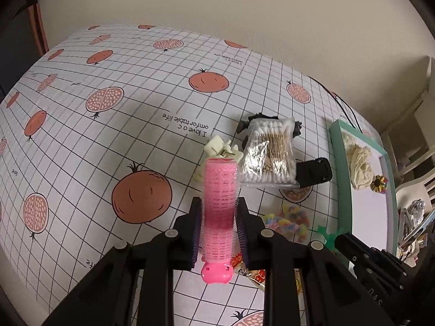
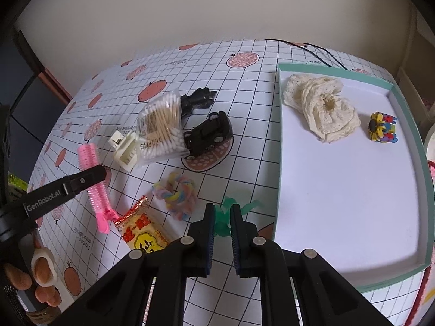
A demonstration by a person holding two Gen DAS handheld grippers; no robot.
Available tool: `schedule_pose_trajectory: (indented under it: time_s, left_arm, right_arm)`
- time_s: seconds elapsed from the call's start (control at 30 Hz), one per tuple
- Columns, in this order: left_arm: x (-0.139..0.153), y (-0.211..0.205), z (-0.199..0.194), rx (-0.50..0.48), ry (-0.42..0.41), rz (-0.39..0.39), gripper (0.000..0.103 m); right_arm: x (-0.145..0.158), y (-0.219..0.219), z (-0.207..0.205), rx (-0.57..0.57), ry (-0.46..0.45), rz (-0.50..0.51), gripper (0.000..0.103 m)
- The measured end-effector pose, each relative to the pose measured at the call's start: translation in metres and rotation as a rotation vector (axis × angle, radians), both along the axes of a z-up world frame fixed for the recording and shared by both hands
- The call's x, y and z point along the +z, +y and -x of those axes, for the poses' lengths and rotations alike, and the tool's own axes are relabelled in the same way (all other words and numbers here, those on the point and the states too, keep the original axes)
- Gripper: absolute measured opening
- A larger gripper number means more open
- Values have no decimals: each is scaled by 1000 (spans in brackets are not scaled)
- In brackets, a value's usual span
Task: Organize objects
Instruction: 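Lift the pink hair roller with the left gripper and carry it toward the tray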
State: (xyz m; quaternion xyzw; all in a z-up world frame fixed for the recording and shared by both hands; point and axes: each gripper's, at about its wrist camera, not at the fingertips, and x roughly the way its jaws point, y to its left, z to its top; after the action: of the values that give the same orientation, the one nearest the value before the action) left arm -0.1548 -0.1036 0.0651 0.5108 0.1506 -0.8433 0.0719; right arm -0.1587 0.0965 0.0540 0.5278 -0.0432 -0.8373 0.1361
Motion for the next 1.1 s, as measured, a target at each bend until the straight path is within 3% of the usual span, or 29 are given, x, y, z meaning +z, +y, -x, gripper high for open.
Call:
schedule_pose_trajectory:
  time_s: [0.17,0.47,1.1]
  left_arm:
    - [-1,-10,-2,38,4,-17,25]
    - [-16,-18,-2,71,-48,30,25]
    - [20,6,-6,49,49,85,25]
  right_arm:
    - [2,3,-1,-21,4,-3,12]
    - [4,4,-3,-19,8,7,12]
    - [28,35,-10,-58,61,66,12]
